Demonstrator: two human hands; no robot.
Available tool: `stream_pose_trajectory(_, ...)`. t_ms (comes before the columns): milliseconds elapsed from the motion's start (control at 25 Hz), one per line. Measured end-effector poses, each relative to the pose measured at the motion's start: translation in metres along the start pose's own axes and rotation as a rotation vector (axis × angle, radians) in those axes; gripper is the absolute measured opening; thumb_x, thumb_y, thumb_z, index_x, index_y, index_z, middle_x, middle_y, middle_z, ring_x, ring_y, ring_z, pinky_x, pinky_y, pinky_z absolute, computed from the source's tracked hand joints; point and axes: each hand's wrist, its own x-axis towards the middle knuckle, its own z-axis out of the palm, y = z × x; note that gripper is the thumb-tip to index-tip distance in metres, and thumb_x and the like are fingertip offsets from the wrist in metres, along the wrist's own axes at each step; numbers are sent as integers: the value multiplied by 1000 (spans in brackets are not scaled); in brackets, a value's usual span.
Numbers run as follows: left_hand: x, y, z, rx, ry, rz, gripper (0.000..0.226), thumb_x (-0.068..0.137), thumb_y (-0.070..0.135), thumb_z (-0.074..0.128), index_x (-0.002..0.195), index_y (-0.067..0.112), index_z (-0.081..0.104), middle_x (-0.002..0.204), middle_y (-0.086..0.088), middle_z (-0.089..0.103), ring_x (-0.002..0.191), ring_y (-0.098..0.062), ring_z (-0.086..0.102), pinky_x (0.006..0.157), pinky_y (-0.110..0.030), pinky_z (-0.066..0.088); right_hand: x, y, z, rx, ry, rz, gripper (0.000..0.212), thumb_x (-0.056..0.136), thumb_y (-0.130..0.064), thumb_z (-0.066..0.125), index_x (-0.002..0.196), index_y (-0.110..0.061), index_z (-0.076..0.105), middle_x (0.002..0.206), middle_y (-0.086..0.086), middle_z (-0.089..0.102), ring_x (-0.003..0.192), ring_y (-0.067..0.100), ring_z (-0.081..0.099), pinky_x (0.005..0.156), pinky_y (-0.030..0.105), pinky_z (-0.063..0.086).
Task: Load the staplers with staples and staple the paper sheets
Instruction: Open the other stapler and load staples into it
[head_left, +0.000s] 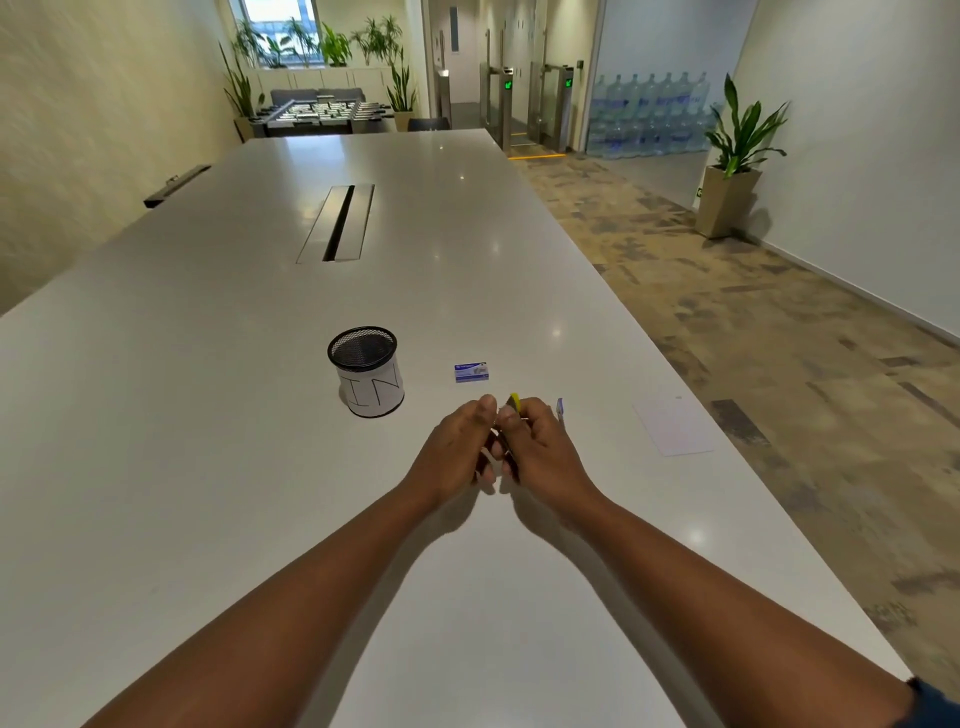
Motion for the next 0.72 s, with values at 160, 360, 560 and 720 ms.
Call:
stream_pose_trajectory(160, 1, -15, 18, -17, 136, 22, 62, 103, 51, 28, 73, 1, 48, 51, -20, 56, 51, -30, 58, 57, -45, 49, 1, 15, 3, -184, 34, -200, 34, 102, -52, 43, 89, -21, 47, 63, -14, 60, 52, 3, 54, 52, 25, 44)
stream_pose_trajectory(360, 7, -26, 22, -107, 128, -73, 54, 92, 42, 35, 72, -6, 45, 55, -20, 50, 54, -31, 47, 56, -55, 46, -3, 34, 8, -209, 129, -319, 22, 105, -47, 41, 85, -37, 41, 68, -18, 54, 56, 4, 49, 51, 30, 42)
stream_pose_trajectory(560, 8, -22, 23, -339, 110, -148, 45, 99, 23, 32, 77, -10, 52, 51, -23, 56, 47, -33, 47, 50, -34, 42, -3, 32, 7, -142, 222, -307, 24, 106, -46, 40, 87, -31, 39, 70, -1, 52, 54, 11, 52, 52, 13, 38)
stream_pose_trajectory(720, 17, -22, 16, -442, 214, -263, 35, 104, 29, 32, 91, 5, 53, 55, -13, 51, 45, -21, 40, 45, -28, 31, -8, 32, 5, -189, 287, -238, 34, 101, -56, 39, 93, -24, 48, 74, 0, 67, 59, 14, 62, 52, 28, 45)
